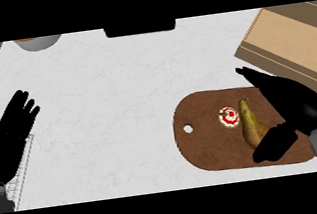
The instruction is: Pick the cupcake from the cutting board and place it in the cardboard box
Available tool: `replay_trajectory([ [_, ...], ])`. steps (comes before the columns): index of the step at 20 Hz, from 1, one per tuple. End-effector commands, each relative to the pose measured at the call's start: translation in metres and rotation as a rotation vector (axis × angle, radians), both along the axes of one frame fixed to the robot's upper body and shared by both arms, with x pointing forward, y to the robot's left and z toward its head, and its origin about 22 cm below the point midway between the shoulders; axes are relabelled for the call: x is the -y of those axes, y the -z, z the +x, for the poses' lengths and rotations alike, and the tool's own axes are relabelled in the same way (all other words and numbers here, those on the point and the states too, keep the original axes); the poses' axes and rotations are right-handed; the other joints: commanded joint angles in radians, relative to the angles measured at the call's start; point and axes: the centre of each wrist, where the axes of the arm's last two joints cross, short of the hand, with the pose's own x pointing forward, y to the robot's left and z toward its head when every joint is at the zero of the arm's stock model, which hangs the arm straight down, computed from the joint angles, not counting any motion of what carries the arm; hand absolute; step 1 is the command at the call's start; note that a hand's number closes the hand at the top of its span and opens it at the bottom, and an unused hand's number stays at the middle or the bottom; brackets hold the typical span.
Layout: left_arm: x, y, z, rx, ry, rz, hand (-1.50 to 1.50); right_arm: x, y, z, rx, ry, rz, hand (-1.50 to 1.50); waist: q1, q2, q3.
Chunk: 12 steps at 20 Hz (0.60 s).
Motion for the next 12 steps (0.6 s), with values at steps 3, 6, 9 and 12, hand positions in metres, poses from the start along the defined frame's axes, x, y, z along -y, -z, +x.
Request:
replay_trajectory([
  [3, -0.015, -0.006, -0.006, 0.005, -0.004, 0.001, 0.0, -0.01, 0.012, 0.007, -0.059, 0.017, -0.062, -1.5, -0.001, 0.0, 0.0],
  [6, 0.009, 0.007, -0.008, 0.007, -0.006, -0.005, 0.0, -0.007, 0.015, 0.015, -0.033, 0.015, -0.032, -1.5, -0.001, 0.0, 0.001],
  [9, -0.005, -0.011, -0.002, 0.005, 0.01, -0.001, 0.0, -0.029, 0.033, 0.0, 0.009, 0.006, -0.025, -1.5, -0.002, 0.0, 0.001],
  [12, -0.04, -0.009, -0.011, 0.016, -0.007, 0.003, 0.0, -0.014, 0.017, -0.005, 0.007, -0.02, -0.033, -1.5, -0.004, -0.001, 0.0],
])
